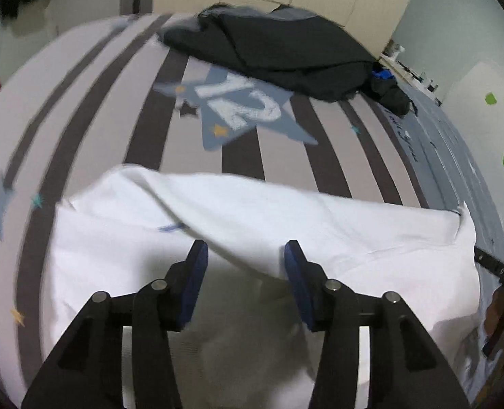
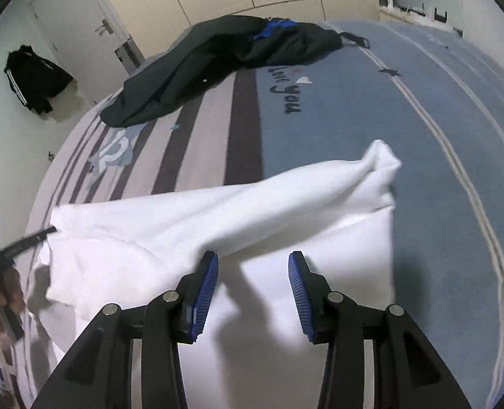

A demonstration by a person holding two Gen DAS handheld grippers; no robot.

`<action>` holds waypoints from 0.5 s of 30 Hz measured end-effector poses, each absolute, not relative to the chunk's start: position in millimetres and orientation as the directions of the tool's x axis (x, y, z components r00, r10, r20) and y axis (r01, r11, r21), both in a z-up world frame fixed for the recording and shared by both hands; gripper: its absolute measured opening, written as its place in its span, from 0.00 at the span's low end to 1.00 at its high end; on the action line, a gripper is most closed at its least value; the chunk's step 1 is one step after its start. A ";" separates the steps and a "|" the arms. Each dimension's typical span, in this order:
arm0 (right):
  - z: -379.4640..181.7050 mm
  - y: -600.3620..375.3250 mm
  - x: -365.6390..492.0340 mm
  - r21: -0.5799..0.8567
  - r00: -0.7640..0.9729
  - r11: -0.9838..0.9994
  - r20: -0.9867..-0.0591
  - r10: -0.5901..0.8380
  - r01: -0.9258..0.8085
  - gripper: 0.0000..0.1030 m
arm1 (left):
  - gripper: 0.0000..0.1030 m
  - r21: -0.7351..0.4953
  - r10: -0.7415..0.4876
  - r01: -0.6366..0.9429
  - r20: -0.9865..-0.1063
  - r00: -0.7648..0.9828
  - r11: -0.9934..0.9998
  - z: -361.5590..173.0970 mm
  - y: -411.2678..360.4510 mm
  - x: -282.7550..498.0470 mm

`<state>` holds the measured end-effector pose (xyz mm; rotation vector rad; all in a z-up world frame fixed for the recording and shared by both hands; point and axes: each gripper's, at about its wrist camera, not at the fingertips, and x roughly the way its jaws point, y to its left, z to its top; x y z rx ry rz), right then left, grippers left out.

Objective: Fold clothes

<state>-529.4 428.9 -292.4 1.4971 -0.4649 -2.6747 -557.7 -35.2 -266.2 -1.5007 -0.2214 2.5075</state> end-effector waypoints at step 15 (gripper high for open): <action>-286.2 452.8 -553.9 0.472 -0.497 -0.850 -0.809 -0.313 -0.233 0.40 | 0.43 -0.272 0.292 -0.109 -0.866 -0.406 -0.956 -275.6 -36.0 -570.8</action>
